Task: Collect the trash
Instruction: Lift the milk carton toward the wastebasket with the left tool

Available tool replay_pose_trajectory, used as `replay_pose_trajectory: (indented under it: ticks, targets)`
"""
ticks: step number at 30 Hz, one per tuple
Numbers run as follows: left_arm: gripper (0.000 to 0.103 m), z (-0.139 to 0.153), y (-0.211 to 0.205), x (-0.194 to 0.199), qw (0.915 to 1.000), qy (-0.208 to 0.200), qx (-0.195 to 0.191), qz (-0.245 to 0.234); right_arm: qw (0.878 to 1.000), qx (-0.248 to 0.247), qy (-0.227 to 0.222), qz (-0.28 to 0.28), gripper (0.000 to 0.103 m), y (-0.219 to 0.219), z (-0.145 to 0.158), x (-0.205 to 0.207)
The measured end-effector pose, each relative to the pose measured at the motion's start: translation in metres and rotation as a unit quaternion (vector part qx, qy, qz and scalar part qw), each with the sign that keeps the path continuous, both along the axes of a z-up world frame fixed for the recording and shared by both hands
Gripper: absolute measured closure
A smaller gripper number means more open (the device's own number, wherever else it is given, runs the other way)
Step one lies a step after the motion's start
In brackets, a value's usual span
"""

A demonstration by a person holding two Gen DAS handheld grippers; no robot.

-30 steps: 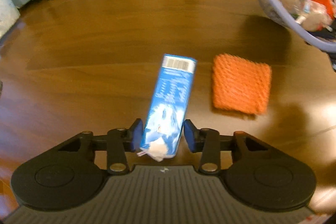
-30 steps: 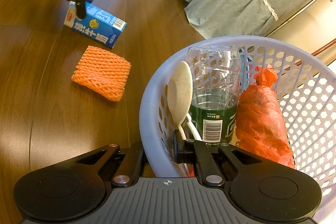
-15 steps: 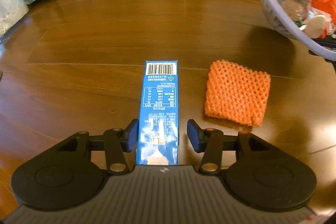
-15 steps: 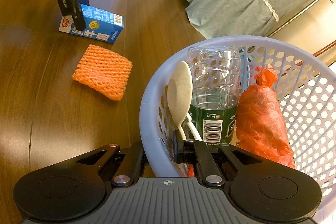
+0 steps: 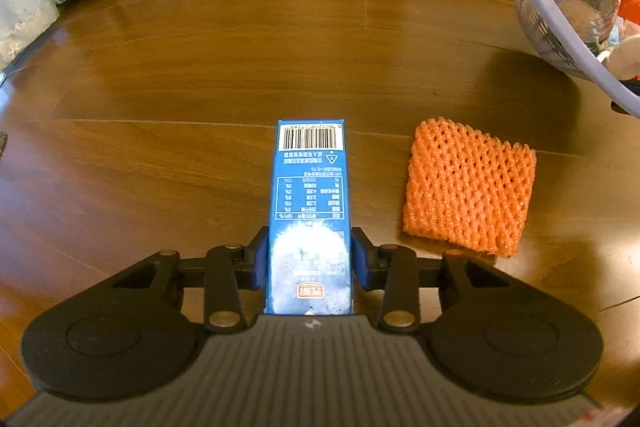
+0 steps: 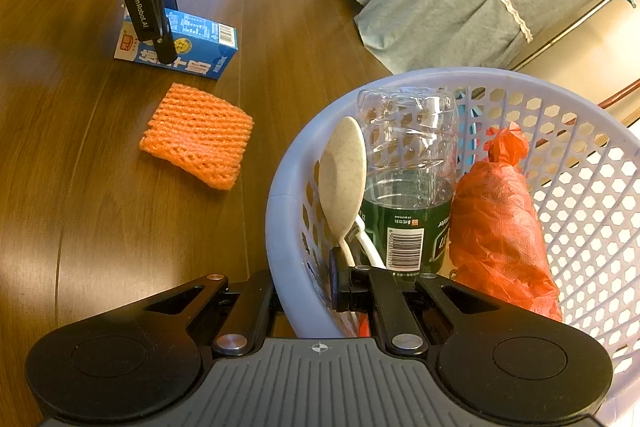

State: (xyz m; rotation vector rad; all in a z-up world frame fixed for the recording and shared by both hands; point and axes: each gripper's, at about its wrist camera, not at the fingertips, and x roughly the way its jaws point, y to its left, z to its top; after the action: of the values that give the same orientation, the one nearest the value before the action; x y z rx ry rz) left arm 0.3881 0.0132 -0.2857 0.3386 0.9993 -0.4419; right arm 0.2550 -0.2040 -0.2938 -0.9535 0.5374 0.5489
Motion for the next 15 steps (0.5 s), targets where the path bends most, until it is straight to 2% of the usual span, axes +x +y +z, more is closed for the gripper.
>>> replay_pose_trajectory:
  ticks: [7, 15]
  targets:
    - [0.07, 0.007, 0.005, -0.01, 1.0, 0.003, -0.004, -0.007, 1.0, -0.001, 0.001, 0.0, 0.098, 0.0, -0.001, 0.0]
    - [0.07, 0.035, 0.014, -0.034, 0.9998, 0.001, -0.002, -0.02, 1.0, 0.005, 0.002, -0.003, 0.098, 0.0, 0.001, 0.001]
